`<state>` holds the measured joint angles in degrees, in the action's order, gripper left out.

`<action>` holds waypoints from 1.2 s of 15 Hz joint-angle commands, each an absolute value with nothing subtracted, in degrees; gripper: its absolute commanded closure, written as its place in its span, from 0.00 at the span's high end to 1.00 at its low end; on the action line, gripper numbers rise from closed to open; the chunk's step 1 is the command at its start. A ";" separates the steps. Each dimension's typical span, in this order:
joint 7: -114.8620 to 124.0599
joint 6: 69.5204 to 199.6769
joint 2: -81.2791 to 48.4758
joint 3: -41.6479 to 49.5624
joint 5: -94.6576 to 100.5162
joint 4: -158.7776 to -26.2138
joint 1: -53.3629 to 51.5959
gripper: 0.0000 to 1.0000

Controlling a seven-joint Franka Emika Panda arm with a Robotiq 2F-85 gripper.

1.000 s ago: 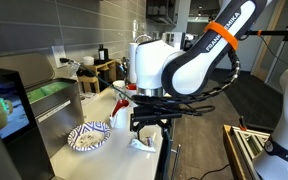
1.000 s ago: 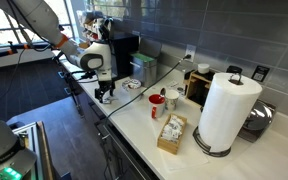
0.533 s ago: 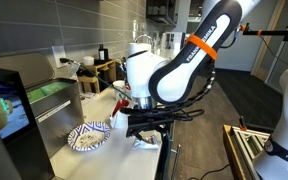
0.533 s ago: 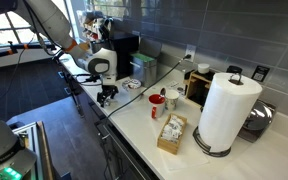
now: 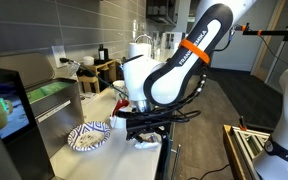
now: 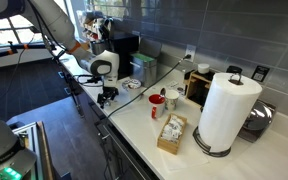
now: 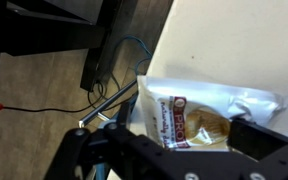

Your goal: Place the white sachet on the black and white plate.

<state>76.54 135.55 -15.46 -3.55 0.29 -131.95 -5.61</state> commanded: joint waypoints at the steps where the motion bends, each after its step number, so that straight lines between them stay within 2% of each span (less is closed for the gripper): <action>1: 70.79 134.85 -12.43 -3.99 -4.21 -134.19 -5.65 1.00; 7: 56.56 136.45 -5.79 -4.73 -10.40 -139.07 -4.91 1.00; 13: 33.20 145.71 -0.01 -4.37 -15.60 -146.97 -4.29 1.00; 15: 24.70 150.50 0.65 -5.08 -25.36 -148.85 -4.56 1.00; 18: 15.33 147.71 3.80 -4.38 -39.04 -148.65 -4.24 1.00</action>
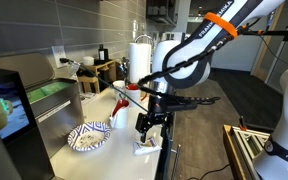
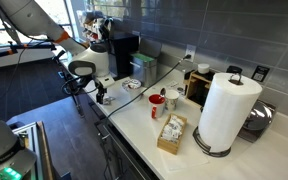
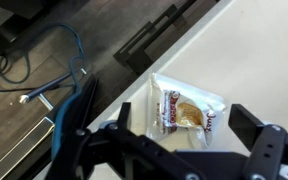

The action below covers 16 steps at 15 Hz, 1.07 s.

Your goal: Place the white sachet on the black and white plate.

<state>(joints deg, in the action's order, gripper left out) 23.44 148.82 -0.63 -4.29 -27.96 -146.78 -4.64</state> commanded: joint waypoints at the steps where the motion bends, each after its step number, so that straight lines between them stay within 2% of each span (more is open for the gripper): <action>1: 12.35 147.49 4.87 -4.14 -43.54 -148.98 -4.39 1.00; 4: 1.26 148.51 5.39 -3.69 -53.51 -151.80 -5.04 1.00; 6: -0.76 145.76 5.34 -3.68 -45.61 -154.28 -4.27 1.00; 9: -0.20 149.97 4.16 -3.99 -36.58 -157.48 -4.17 1.00; 14: 0.87 148.91 3.67 -3.62 -38.74 -156.16 -4.62 1.00; 16: -4.39 149.18 2.68 -2.85 -45.67 -154.77 -4.80 1.00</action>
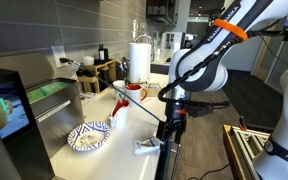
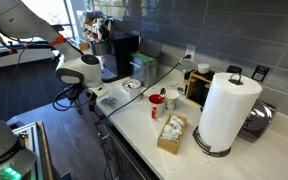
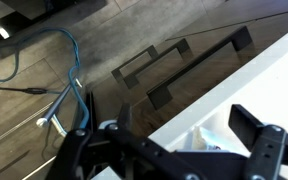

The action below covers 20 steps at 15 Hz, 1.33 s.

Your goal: Place the white sachet on the black and white plate.

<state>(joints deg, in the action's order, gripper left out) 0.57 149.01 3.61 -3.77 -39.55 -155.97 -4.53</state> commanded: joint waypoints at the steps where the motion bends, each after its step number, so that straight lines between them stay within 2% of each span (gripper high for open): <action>1: -8.11 149.07 2.48 -2.25 -50.66 -154.30 -4.70 1.00; 8: -27.28 148.16 0.41 0.96 -74.62 -151.38 -3.46 1.00; 14: -32.08 148.06 -2.39 0.79 -79.99 -149.36 -3.61 0.89; 16: -32.61 148.09 -3.23 0.62 -80.42 -148.74 -3.67 0.81; 17: -32.81 147.96 -3.67 0.59 -80.57 -148.44 -3.66 0.64; 20: -32.89 147.89 -4.68 0.36 -80.71 -147.72 -3.64 0.46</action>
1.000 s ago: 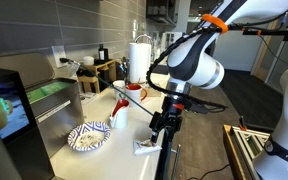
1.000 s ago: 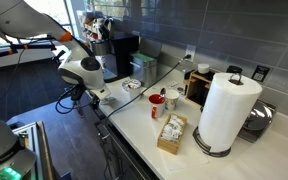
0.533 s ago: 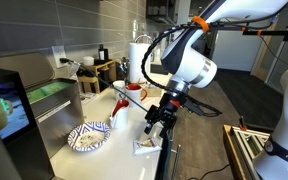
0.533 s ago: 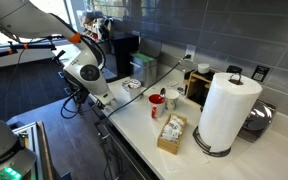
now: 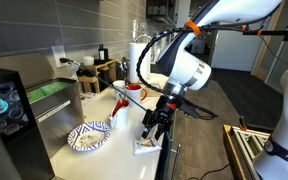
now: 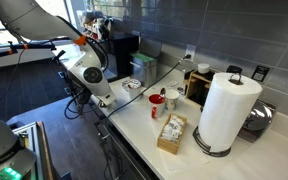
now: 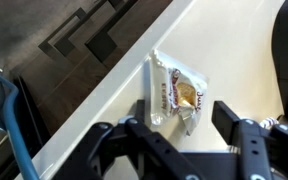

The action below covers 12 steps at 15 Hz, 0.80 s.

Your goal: Place the white sachet on the black and white plate.

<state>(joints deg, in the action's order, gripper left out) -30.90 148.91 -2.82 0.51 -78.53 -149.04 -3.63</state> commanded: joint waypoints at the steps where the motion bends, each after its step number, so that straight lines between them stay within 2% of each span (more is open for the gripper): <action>1: -32.81 147.90 -4.92 0.29 -80.69 -147.55 -3.63 0.38; 4: -32.65 147.77 -5.49 0.21 -80.44 -147.15 -3.53 0.13; 6: -32.45 147.52 -5.64 0.22 -80.27 -147.00 -3.49 0.01; 12: -32.83 145.24 -3.08 0.48 -79.47 -148.54 -3.19 0.01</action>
